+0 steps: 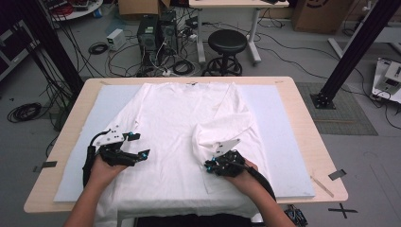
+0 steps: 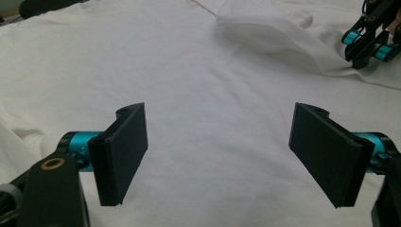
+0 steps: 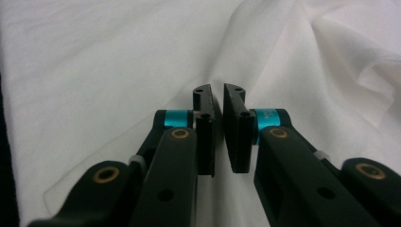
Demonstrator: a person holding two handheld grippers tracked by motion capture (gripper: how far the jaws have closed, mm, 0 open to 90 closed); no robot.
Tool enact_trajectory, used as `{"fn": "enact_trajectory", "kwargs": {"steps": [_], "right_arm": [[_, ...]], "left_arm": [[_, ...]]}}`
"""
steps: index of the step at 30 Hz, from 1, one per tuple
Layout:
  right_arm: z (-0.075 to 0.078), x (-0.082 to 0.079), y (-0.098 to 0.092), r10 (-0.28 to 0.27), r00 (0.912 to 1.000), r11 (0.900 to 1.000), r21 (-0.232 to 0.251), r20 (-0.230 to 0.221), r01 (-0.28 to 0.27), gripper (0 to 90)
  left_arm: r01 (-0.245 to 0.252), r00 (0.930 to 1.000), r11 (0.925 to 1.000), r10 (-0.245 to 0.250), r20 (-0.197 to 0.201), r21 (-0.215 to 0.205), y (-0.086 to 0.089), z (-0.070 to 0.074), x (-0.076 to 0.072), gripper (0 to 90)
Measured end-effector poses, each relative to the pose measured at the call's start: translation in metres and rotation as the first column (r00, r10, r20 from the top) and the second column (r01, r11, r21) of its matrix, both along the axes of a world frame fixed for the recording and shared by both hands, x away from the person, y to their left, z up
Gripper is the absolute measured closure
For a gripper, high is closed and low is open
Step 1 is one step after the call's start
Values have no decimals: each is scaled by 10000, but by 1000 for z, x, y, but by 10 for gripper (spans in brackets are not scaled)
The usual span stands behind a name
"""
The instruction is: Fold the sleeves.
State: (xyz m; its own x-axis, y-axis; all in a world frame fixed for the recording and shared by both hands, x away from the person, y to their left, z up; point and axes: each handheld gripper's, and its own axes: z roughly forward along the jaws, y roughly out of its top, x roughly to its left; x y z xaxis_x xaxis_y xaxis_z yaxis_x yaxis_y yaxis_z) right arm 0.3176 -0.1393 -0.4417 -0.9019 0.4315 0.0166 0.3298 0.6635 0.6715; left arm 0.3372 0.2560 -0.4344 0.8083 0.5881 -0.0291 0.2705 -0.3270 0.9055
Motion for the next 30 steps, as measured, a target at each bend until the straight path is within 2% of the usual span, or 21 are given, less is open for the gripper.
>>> {"fn": "enact_trajectory", "kwargs": {"steps": [3,4,8,13,19,23,25,27,30], "right_arm": [[3,-1,2,20,10000,10000,28,66,-21,882],[8,-1,4,49,9999,9995,296,95,-52,882],[19,-1,15,64,9999,9964,848,86,-71,882],[32,3,39,142,9997,9926,1203,186,-164,883],[47,5,69,-202,9990,9842,1764,405,128,881],[40,5,81,-549,9974,9864,1573,474,468,823],[33,7,84,-671,9971,9890,1341,348,618,712],[29,9,84,-827,9962,9911,1072,263,795,669],[33,8,74,-1014,9938,9868,1317,467,945,635]], "left_arm": [[13,10000,10000,-13,3,-3,0,0,0,204],[-25,10000,10000,25,-11,-4,1,0,0,204],[-55,10000,10000,55,53,-80,2,2,-1,204],[-83,10000,9999,84,34,-117,3,2,-1,204],[-99,9999,9998,100,88,-186,4,4,-2,204],[-61,9999,9998,64,114,-213,5,5,-3,204],[-30,9999,9998,32,95,-202,4,5,-3,204],[-3,10000,9999,4,69,-173,2,4,-2,204],[158,9999,9998,-158,68,-109,-2,5,-3,204]]}}
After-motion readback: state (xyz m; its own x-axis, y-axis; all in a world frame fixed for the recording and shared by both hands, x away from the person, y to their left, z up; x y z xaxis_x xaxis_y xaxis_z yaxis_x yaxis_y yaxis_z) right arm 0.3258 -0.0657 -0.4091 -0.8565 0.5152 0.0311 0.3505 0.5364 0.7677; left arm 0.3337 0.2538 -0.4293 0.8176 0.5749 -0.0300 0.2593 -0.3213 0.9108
